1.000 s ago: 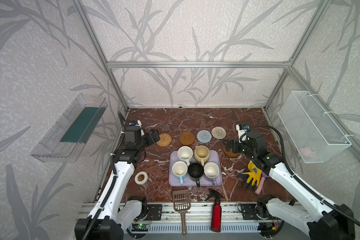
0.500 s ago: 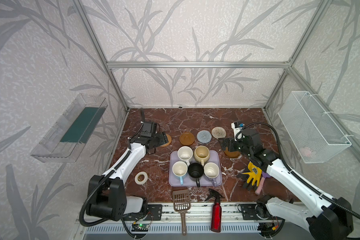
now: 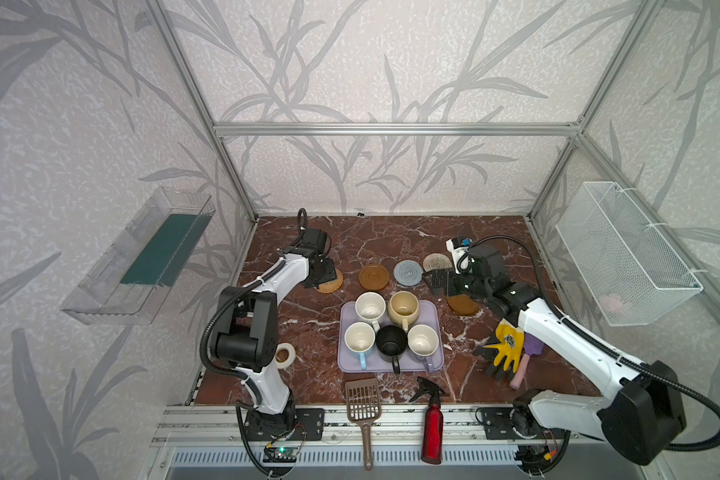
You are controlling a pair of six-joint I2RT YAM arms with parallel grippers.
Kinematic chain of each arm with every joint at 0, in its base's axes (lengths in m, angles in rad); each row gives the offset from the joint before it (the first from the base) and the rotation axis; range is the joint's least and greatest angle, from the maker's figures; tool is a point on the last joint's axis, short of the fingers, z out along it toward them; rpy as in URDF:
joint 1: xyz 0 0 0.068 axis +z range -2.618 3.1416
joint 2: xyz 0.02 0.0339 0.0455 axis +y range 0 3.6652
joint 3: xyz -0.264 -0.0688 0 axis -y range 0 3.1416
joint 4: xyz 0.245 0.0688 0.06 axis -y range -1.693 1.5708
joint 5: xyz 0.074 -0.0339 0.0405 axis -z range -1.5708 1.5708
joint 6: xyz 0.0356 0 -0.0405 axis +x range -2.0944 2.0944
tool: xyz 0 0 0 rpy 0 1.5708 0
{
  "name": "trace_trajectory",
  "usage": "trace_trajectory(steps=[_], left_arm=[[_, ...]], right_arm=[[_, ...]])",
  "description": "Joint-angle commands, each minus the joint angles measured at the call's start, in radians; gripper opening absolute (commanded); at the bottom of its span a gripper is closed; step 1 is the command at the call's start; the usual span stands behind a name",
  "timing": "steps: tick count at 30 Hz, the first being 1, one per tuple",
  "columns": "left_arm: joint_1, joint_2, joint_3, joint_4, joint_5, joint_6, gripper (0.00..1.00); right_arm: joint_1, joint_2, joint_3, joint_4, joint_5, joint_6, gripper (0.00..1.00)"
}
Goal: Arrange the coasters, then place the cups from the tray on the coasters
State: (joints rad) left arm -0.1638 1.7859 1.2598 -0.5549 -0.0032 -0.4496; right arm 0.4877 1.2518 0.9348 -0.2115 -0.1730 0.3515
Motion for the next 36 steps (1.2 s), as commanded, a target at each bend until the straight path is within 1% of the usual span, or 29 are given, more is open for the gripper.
trace_trajectory(steps=[1,3,7,10,14,20,24,26,29,32,36], left_arm=[[-0.011,0.047,0.050,-0.071,-0.034,0.027,0.64],[-0.014,0.072,0.051,-0.062,-0.025,0.017,0.64],[-0.019,0.113,0.058,-0.071,-0.062,0.011,0.63],[-0.020,0.122,0.062,-0.079,-0.087,0.010,0.62],[-0.021,0.131,0.058,-0.078,-0.086,0.007,0.61],[-0.015,0.155,0.079,-0.125,-0.119,-0.009,0.56],[-0.014,0.164,0.093,-0.145,-0.137,-0.004,0.56],[-0.014,0.174,0.112,-0.187,-0.164,-0.007,0.56],[-0.014,0.164,0.103,-0.210,-0.204,-0.022,0.54],[-0.011,0.145,0.097,-0.191,-0.179,-0.026,0.52],[-0.016,0.135,0.164,-0.235,-0.206,-0.015,0.52]], right_arm=[[0.007,0.010,0.011,0.014,-0.018,0.021,0.99],[0.008,0.020,0.007,0.030,-0.009,0.042,0.99],[0.012,0.030,0.012,0.057,0.003,0.066,0.99],[0.018,0.047,0.032,0.040,-0.005,0.066,0.99],[0.021,0.055,0.031,0.043,0.003,0.080,0.99],[0.022,0.026,-0.004,0.068,0.025,0.105,0.99],[0.023,0.028,-0.001,0.060,0.026,0.095,0.99],[0.022,0.031,0.001,0.058,0.027,0.095,0.99],[0.023,0.032,0.007,0.058,0.027,0.089,0.99],[0.023,0.039,0.012,0.061,0.026,0.088,0.99],[0.023,0.059,0.029,0.054,0.024,0.080,0.99]])
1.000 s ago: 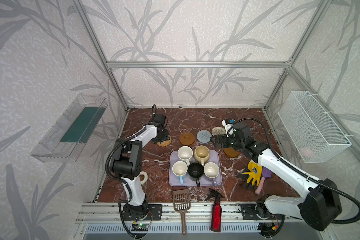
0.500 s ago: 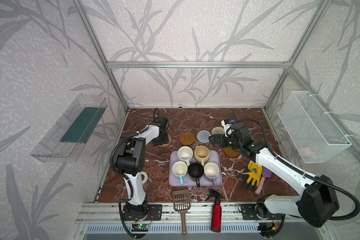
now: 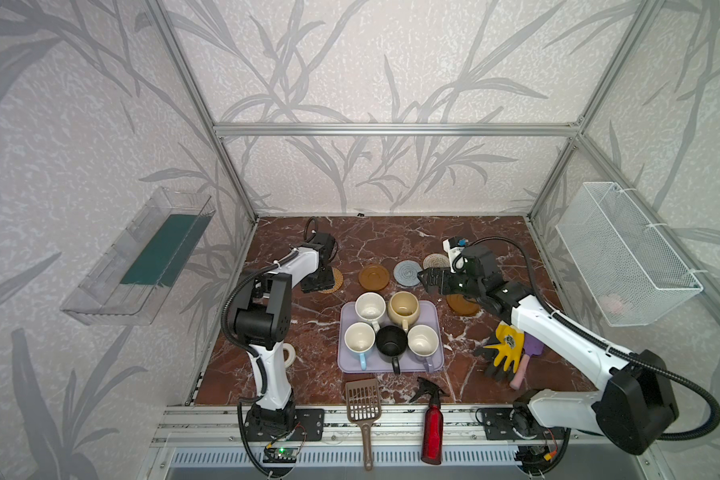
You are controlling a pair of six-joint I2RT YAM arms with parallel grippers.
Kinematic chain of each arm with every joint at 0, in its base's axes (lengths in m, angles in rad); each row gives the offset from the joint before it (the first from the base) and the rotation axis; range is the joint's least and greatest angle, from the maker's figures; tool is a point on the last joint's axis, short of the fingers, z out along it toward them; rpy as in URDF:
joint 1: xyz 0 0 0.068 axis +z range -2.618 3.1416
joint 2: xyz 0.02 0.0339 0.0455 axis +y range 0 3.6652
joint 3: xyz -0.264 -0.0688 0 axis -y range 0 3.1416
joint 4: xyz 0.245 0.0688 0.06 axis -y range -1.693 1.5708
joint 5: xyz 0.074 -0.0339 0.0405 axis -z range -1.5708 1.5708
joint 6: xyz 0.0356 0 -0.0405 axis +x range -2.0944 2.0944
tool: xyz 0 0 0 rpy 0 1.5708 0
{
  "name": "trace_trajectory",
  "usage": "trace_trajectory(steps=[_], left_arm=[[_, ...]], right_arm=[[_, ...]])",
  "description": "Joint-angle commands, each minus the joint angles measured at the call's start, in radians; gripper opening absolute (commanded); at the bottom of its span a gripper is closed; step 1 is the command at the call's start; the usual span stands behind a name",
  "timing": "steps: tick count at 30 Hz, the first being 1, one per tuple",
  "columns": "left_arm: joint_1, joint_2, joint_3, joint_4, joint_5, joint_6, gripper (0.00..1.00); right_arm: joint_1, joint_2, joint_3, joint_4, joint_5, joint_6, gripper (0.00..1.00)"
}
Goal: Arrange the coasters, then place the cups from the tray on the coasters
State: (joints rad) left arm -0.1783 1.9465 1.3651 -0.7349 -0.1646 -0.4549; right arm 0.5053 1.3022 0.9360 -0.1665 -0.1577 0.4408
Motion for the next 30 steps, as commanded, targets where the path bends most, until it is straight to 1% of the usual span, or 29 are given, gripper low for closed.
trace_trajectory(steps=[1,5,7,8,11,16,19,23,26,30], left_arm=[[-0.002,-0.030,0.085,-0.073,-0.044,-0.003,0.52],[-0.011,-0.037,0.131,-0.044,-0.036,0.026,0.55],[-0.006,0.009,0.173,-0.048,-0.004,0.042,0.56],[-0.007,0.043,0.212,-0.078,-0.002,0.045,0.56],[-0.011,0.105,0.254,-0.097,-0.003,0.053,0.57],[-0.020,0.141,0.276,-0.069,-0.022,0.059,0.57],[-0.022,0.178,0.317,-0.092,-0.029,0.065,0.58],[-0.029,0.195,0.318,-0.082,-0.012,0.061,0.60],[-0.034,0.212,0.316,-0.117,-0.026,0.049,0.60],[-0.033,0.182,0.250,-0.118,-0.012,0.039,0.58]], right_arm=[[0.006,0.015,0.032,0.011,0.008,-0.010,0.99],[0.005,0.036,0.034,0.027,0.016,-0.011,0.99],[0.005,0.049,0.038,0.035,0.017,-0.009,0.99],[0.005,0.061,0.042,0.039,0.011,-0.010,0.99],[0.006,0.099,0.073,0.024,-0.012,-0.034,0.99],[0.007,0.148,0.117,-0.005,-0.014,-0.075,0.99],[0.006,0.168,0.125,0.001,-0.021,-0.075,0.99],[0.007,0.185,0.132,0.001,-0.026,-0.081,0.99],[0.007,0.188,0.129,0.001,-0.032,-0.083,0.99],[0.007,0.181,0.115,0.005,-0.042,-0.079,0.99]])
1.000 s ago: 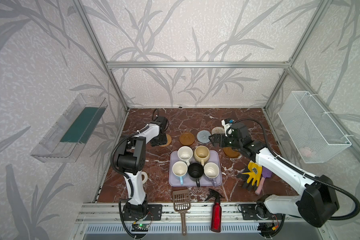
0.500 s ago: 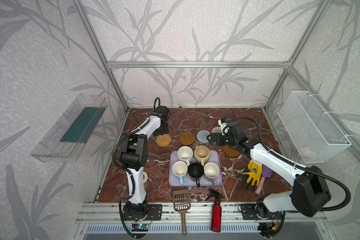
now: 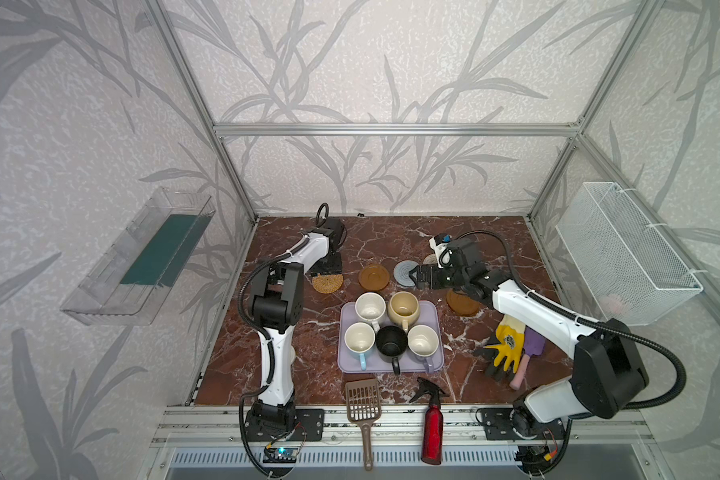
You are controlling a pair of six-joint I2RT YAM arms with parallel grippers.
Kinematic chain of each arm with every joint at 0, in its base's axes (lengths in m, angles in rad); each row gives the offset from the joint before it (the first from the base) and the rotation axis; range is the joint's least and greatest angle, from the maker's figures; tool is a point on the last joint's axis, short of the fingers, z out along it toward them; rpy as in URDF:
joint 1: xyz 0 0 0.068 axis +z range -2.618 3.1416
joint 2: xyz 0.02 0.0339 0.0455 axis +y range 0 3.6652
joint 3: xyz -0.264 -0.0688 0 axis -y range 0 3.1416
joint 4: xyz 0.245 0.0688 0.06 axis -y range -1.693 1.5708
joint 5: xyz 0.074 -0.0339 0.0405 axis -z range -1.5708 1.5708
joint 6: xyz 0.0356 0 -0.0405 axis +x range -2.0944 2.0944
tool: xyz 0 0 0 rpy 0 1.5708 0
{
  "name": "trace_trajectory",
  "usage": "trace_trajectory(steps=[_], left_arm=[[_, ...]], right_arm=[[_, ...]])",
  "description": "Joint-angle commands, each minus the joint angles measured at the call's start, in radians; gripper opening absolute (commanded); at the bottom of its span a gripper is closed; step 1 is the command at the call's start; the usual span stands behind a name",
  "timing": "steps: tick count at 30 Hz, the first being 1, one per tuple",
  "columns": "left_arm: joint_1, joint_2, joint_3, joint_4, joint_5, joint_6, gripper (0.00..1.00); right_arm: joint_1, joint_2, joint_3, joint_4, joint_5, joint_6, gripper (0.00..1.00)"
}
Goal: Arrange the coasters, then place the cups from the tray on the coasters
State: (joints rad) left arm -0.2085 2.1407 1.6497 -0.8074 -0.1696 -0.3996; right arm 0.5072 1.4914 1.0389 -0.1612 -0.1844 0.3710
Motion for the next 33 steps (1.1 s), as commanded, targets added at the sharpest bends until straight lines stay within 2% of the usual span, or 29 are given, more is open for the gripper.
trace_trajectory(steps=[1,9,13,21,26,29,33], left_arm=[[-0.003,-0.022,-0.052,-0.049,-0.014,-0.018,0.57],[-0.002,-0.064,-0.122,-0.076,-0.037,-0.031,0.54],[-0.002,-0.091,-0.154,-0.008,0.021,-0.026,0.56],[-0.002,-0.071,-0.010,-0.048,0.000,-0.018,0.61],[-0.003,-0.086,0.093,-0.140,-0.061,-0.028,0.63],[-0.005,-0.127,0.114,-0.131,-0.009,-0.019,0.70],[-0.027,-0.190,0.062,-0.039,0.146,0.028,0.94]], right_arm=[[0.005,-0.013,0.008,0.001,-0.016,-0.006,0.99],[0.005,-0.050,-0.023,0.008,-0.018,0.008,0.99],[0.007,-0.063,-0.042,0.020,-0.013,0.013,0.99],[0.006,-0.060,-0.042,0.011,0.002,0.003,0.99],[0.006,-0.038,-0.013,-0.011,0.025,-0.017,0.99],[0.005,-0.014,0.019,-0.036,0.046,-0.028,0.99],[0.005,0.003,0.035,-0.037,0.062,-0.077,0.99]])
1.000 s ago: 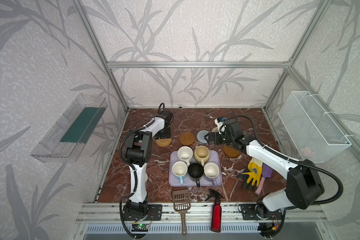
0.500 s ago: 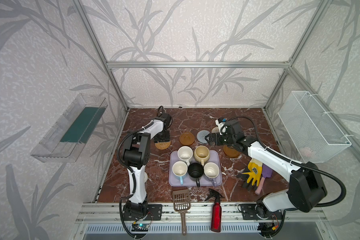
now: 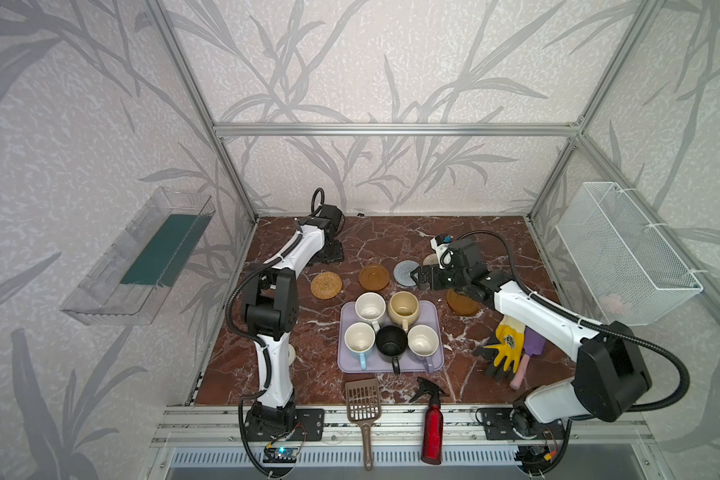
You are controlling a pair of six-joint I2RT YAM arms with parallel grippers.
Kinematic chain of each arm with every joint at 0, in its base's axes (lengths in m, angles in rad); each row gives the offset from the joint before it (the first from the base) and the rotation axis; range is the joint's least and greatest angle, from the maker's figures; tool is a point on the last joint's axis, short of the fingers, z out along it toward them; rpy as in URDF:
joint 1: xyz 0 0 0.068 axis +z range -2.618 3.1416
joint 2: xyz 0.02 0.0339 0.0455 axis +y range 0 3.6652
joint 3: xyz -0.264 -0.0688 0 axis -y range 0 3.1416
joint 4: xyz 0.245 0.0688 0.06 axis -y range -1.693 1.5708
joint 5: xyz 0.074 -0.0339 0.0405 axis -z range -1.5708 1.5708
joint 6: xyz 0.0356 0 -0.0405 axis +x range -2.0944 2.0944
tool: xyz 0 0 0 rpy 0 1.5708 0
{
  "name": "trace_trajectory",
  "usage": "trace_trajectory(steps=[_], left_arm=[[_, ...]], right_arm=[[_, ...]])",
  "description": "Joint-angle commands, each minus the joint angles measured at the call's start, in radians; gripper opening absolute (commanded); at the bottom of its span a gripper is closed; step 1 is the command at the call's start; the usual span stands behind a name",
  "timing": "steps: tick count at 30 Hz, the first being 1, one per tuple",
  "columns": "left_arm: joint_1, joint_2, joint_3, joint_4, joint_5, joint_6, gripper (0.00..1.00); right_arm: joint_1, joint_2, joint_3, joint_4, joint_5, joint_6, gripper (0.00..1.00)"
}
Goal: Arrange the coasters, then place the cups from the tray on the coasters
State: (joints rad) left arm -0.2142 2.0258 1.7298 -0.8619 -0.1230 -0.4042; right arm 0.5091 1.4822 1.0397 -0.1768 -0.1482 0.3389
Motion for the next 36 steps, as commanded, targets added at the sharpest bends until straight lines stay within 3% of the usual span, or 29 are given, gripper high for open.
trace_trajectory(steps=[1,8,15,27,36], left_arm=[[-0.032,-0.085,-0.038,0.044,0.133,0.046,0.97],[-0.125,-0.016,-0.038,0.079,0.183,0.122,0.94],[-0.160,0.061,-0.035,0.119,0.303,0.164,0.92],[-0.199,0.195,0.052,0.021,0.200,0.223,0.87],[-0.206,0.228,0.074,-0.046,0.093,0.173,0.67]], right_arm=[[0.004,0.015,0.037,-0.020,0.022,-0.056,0.99],[-0.006,0.049,-0.012,0.056,0.025,-0.083,0.99],[-0.016,0.122,0.076,-0.018,-0.025,-0.088,0.99],[-0.027,0.169,0.073,0.036,-0.037,-0.085,0.99],[-0.036,0.189,0.077,0.034,-0.063,-0.089,0.99]])
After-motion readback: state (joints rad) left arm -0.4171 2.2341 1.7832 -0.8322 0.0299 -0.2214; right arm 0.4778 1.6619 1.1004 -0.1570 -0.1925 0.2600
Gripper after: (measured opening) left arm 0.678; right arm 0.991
